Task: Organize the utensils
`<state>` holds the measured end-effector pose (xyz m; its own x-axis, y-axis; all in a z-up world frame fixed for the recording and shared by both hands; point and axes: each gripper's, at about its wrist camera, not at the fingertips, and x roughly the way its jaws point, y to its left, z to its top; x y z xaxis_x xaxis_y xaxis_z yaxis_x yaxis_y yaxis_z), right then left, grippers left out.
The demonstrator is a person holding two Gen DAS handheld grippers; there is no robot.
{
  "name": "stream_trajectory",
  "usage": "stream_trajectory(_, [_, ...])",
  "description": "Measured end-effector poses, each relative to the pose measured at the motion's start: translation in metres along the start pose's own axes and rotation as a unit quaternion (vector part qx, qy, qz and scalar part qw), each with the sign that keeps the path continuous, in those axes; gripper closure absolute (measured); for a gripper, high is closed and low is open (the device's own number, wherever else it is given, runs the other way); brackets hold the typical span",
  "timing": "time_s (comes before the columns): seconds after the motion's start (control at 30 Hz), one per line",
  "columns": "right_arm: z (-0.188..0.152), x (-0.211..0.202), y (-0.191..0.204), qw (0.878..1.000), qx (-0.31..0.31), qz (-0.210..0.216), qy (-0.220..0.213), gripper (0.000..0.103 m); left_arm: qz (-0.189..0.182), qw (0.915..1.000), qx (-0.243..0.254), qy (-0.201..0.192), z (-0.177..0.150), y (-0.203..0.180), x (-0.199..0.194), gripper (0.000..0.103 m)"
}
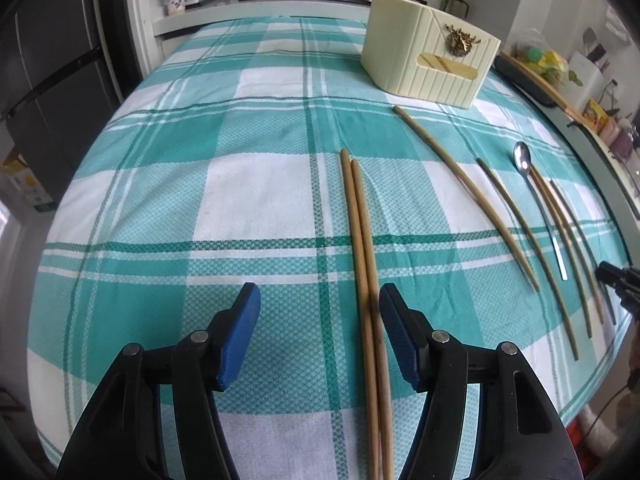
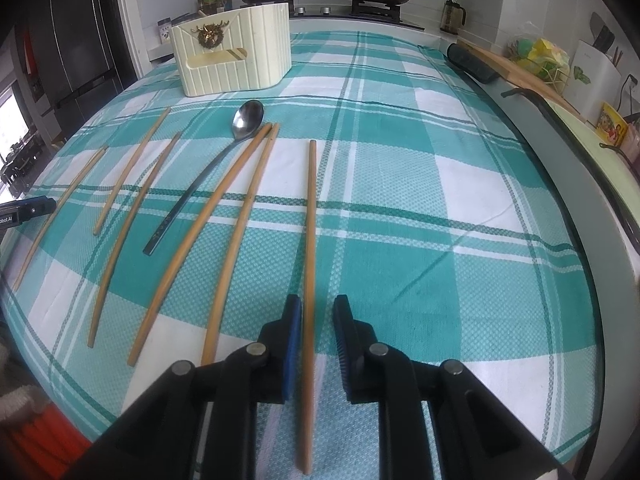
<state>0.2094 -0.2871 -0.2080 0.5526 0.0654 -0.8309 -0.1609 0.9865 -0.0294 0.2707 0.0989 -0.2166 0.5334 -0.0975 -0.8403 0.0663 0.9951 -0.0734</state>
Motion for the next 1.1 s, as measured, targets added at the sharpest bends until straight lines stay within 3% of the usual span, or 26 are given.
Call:
stream_trajectory(0.43, [0.001,0.001,-0.001,1.0,0.0,0.001,0.002,0.085,0.029,0.9984,0.045,0.019,0.013,-0.013,0.017,0.033])
stream_trajectory(0.63, [0.007,0.003,-0.001,1.0,-0.007,0.0,0.01,0.085,-0.03,0.9995,0.006,0.009,0.019,-0.002,0.005,0.034])
stream_trajectory(0.77, [0.006,0.003,-0.001,1.0,-0.004,0.003,0.007,0.085,0.002,0.9999,0.005,0.013,0.019,0.002,0.012,0.034])
stream_trajectory(1.1, [0.008,0.004,-0.004,1.0,0.003,0.008,0.005,0.085,0.003,0.9997,0.015,0.019,0.022,0.004,0.016,0.034])
